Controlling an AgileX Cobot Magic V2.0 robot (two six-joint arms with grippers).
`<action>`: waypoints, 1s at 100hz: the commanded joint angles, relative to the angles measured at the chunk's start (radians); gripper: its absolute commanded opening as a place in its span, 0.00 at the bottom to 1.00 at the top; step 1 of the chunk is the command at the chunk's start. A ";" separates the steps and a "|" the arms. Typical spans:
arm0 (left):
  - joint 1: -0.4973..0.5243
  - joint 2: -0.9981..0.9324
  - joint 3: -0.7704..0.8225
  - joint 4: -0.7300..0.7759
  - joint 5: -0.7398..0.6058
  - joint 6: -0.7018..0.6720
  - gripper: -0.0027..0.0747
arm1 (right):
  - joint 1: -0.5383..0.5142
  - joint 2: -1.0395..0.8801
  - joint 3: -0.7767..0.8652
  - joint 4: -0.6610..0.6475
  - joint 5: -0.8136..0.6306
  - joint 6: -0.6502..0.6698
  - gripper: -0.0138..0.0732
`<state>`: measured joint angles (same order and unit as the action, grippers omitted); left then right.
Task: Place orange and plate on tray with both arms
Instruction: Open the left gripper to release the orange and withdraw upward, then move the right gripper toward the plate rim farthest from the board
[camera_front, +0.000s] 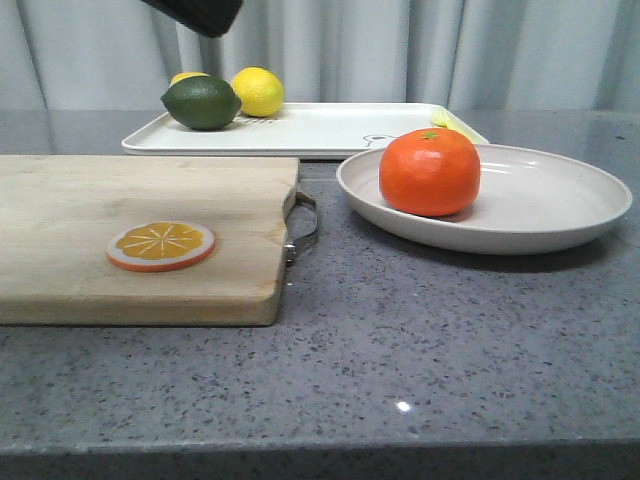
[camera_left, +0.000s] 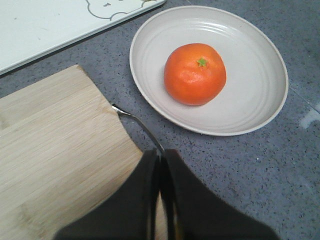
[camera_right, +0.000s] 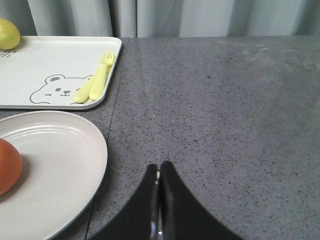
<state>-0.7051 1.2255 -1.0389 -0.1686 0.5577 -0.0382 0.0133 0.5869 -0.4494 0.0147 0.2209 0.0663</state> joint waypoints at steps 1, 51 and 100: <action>0.008 -0.100 0.039 -0.006 -0.105 -0.010 0.01 | -0.005 0.007 -0.039 -0.003 -0.054 -0.004 0.09; 0.055 -0.548 0.424 0.000 -0.148 -0.068 0.01 | -0.005 0.054 -0.099 0.006 0.037 -0.004 0.09; 0.055 -0.786 0.576 -0.002 -0.125 -0.068 0.01 | -0.002 0.428 -0.405 0.045 0.360 -0.006 0.09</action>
<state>-0.6490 0.4393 -0.4393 -0.1627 0.4888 -0.0953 0.0133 0.9675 -0.7711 0.0542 0.5763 0.0663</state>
